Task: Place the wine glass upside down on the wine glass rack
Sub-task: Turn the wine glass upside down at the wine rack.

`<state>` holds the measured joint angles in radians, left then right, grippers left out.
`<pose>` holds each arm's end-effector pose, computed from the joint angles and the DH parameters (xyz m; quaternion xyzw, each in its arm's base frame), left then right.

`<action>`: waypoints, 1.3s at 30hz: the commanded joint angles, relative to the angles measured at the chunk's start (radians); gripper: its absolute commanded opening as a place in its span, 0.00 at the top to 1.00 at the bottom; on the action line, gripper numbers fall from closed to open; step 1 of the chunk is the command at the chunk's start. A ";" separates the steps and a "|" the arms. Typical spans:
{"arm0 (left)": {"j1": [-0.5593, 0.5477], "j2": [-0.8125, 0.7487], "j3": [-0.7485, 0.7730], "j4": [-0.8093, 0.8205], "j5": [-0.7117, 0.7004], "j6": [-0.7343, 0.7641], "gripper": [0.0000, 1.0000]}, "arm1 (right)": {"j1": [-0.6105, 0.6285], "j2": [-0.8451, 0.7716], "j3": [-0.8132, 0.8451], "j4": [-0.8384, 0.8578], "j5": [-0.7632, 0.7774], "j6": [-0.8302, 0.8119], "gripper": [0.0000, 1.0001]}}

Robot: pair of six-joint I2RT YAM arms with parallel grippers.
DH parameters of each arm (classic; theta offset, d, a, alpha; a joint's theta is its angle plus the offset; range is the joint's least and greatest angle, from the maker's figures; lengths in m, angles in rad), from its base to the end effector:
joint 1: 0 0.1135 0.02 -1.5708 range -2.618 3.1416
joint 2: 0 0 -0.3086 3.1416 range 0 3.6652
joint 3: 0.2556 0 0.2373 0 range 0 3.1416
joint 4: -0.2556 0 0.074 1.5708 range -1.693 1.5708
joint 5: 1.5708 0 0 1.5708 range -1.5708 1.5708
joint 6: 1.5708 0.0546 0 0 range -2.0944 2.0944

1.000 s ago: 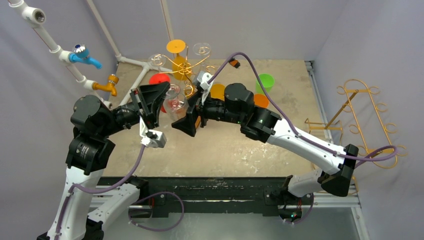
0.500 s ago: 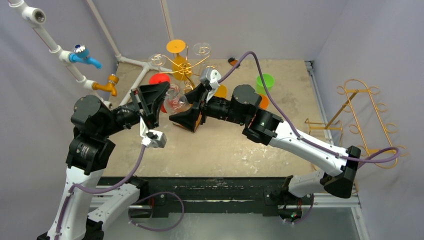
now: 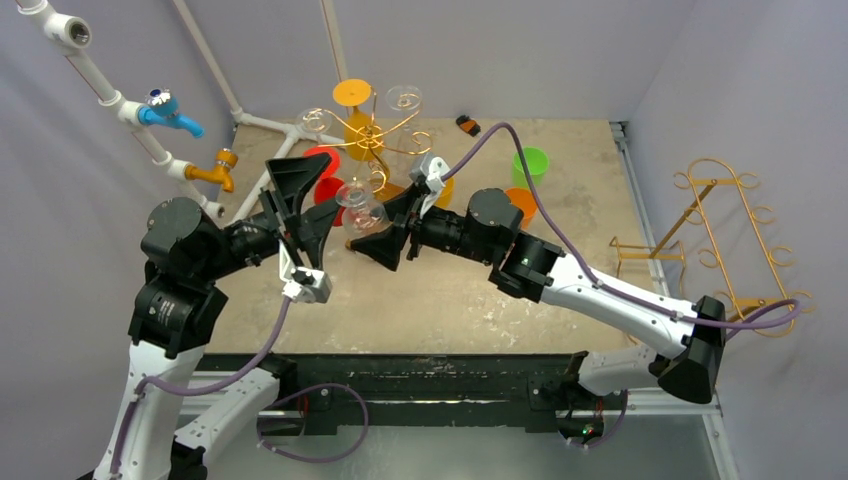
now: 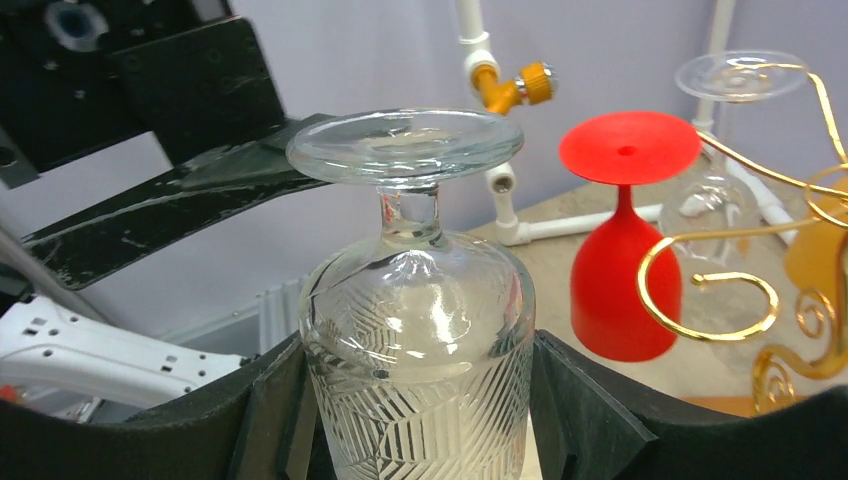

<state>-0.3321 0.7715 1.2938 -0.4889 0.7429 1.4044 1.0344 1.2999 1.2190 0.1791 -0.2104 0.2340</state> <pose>0.0655 -0.0616 0.4990 0.6630 0.2194 0.1252 0.7047 0.1424 0.2619 0.4646 -0.3318 0.5848 0.4934 0.5518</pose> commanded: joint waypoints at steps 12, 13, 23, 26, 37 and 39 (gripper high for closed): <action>-0.001 -0.038 0.037 -0.078 -0.151 -0.230 0.01 | -0.134 -0.141 -0.131 0.123 0.141 -0.068 0.84; -0.001 -0.036 0.046 -0.069 -0.164 -0.280 0.01 | -0.142 -0.145 -0.151 0.134 0.141 -0.072 0.84; -0.001 -0.020 0.105 -0.030 -0.221 -0.592 0.01 | -0.167 -0.093 -0.210 0.177 0.146 -0.134 0.85; -0.001 -0.024 0.106 -0.031 -0.217 -0.615 0.01 | -0.170 -0.072 -0.211 0.206 0.155 -0.150 0.85; -0.001 -0.013 0.118 -0.056 -0.224 -0.654 0.04 | -0.198 0.001 -0.198 0.277 0.141 -0.179 0.85; 0.000 -0.011 0.119 -0.054 -0.224 -0.654 0.04 | -0.204 0.011 -0.196 0.289 0.137 -0.183 0.85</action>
<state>-0.3325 0.7509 1.3792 -0.5518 0.5266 0.7834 0.8444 1.3178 0.9932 0.3244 -0.0696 0.0814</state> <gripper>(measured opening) 0.963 0.723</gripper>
